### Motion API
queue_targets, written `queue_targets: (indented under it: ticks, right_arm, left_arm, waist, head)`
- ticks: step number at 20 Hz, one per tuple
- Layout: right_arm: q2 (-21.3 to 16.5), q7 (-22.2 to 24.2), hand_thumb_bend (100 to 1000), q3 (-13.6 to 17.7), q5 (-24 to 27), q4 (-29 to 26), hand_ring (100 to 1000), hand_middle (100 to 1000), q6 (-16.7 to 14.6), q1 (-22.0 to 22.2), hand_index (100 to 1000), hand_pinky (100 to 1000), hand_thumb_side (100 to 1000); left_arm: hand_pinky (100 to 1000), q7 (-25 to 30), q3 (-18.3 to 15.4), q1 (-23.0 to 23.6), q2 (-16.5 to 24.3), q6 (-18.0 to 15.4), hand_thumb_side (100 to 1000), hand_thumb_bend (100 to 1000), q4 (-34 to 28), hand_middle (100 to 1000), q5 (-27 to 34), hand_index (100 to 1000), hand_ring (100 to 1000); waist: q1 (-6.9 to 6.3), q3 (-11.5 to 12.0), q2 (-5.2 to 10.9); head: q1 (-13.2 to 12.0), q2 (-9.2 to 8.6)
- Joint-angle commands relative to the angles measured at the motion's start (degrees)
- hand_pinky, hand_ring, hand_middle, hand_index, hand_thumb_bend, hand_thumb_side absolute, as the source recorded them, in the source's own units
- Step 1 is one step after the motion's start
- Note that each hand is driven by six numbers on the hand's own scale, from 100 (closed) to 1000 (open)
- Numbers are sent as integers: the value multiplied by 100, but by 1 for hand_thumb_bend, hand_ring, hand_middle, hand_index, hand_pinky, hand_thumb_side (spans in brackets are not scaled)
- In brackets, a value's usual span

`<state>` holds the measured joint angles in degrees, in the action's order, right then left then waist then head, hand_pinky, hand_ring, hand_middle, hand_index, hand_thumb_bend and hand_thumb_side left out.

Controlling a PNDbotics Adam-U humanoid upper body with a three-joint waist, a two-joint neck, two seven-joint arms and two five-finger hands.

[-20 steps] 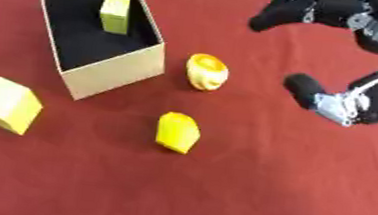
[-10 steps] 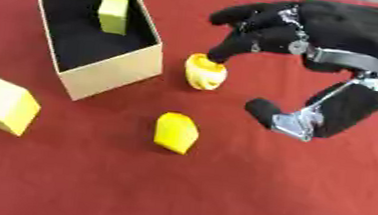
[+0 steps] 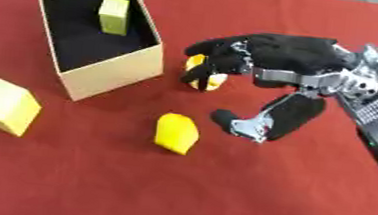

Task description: Pick up objects on the table and place them in the box.

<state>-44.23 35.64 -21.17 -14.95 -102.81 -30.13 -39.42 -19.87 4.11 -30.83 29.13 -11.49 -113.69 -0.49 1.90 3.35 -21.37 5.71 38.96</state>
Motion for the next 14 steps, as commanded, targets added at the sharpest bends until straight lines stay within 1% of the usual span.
queue_targets:
  ticks: [1,2,4,6,7,8,9,12,14]
  right_arm:
    - [103,174,100,-14,-150,170,1000,638,-87,-119,928,932,800]
    - [164,224,100,-39,-198,225,1000,641,-107,-127,929,934,786]
    - [272,355,100,-95,-301,322,1000,668,-163,-136,934,942,729]
    - [370,495,111,-133,-396,403,1000,718,-230,-147,937,948,615]
    - [408,549,111,-138,-436,431,1000,718,-268,-157,937,948,615]
    - [440,593,179,-139,-475,452,1000,737,-308,-172,935,950,534]
    - [470,628,205,-137,-515,474,1000,743,-349,-192,933,950,498]
    - [549,716,244,-153,-604,542,1000,760,-489,-261,930,954,462]
    - [592,800,252,-178,-648,600,1000,769,-582,-296,931,956,466]
  left_arm:
    - [645,39,4,-50,30,8,712,144,-90,692,30,809,672]
    - [645,45,9,-47,25,13,713,143,-90,692,34,809,672]
    - [645,55,16,-43,20,20,714,142,-90,692,40,809,672]
    - [644,63,25,-41,14,29,717,141,-90,692,47,809,672]
    - [644,67,30,-40,11,33,717,141,-90,692,51,809,672]
    - [644,73,38,-37,8,38,719,139,-90,692,55,809,671]
    - [644,81,48,-35,4,43,721,139,-90,692,60,809,671]
    - [643,106,76,-29,-8,56,725,137,-90,692,76,809,671]
    - [642,120,91,-28,-19,64,727,136,-90,692,88,809,671]
  waist:
    - [-16,12,111]
    - [-16,17,111]
    - [-15,24,109]
    - [-16,29,108]
    - [-16,30,108]
    - [-16,31,108]
    - [-15,32,108]
    - [-7,37,106]
    - [-2,42,103]
  head:
    - [32,-49]
    - [36,-47]
    - [43,-46]
    - [47,-41]
    - [48,-40]
    - [49,-38]
    - [51,-37]
    - [56,-37]
    - [60,-37]
